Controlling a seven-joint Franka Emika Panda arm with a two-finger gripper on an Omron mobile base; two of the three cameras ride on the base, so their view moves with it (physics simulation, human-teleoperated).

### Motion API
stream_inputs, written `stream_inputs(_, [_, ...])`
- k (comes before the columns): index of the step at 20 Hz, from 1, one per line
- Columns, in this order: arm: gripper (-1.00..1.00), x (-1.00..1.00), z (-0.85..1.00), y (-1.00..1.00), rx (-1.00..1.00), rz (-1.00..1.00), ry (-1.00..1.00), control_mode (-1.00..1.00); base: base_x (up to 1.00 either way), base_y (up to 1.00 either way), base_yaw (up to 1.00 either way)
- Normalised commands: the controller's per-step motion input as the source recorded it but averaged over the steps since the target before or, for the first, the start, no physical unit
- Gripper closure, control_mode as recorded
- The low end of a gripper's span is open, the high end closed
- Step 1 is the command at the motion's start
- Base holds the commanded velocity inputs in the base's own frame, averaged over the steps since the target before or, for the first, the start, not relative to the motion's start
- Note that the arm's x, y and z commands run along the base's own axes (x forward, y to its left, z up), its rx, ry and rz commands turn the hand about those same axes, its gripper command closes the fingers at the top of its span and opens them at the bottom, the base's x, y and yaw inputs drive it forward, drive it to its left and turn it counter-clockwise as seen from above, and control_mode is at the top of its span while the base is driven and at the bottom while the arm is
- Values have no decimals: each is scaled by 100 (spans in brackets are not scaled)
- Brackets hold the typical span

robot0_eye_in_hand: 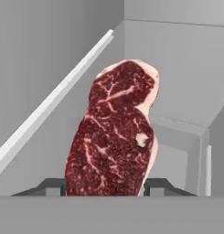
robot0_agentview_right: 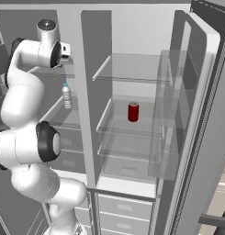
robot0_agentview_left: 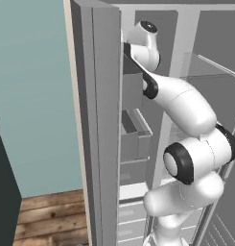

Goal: Pick up the frozen steak from the freezer, place it on any shelf in the fridge, and close the fridge and freezer doors when done.

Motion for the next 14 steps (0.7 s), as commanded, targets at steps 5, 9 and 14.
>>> stream_inputs(5, [100, -62, 64, 0, 5, -13, -38, -100, 0, 0, 0])
stream_inputs(9, [100, -95, 91, -6, 0, -13, -24, -100, 0, 0, 0])
stream_inputs(14, [100, -100, 64, -24, 0, -8, -5, -100, 0, 0, 0])
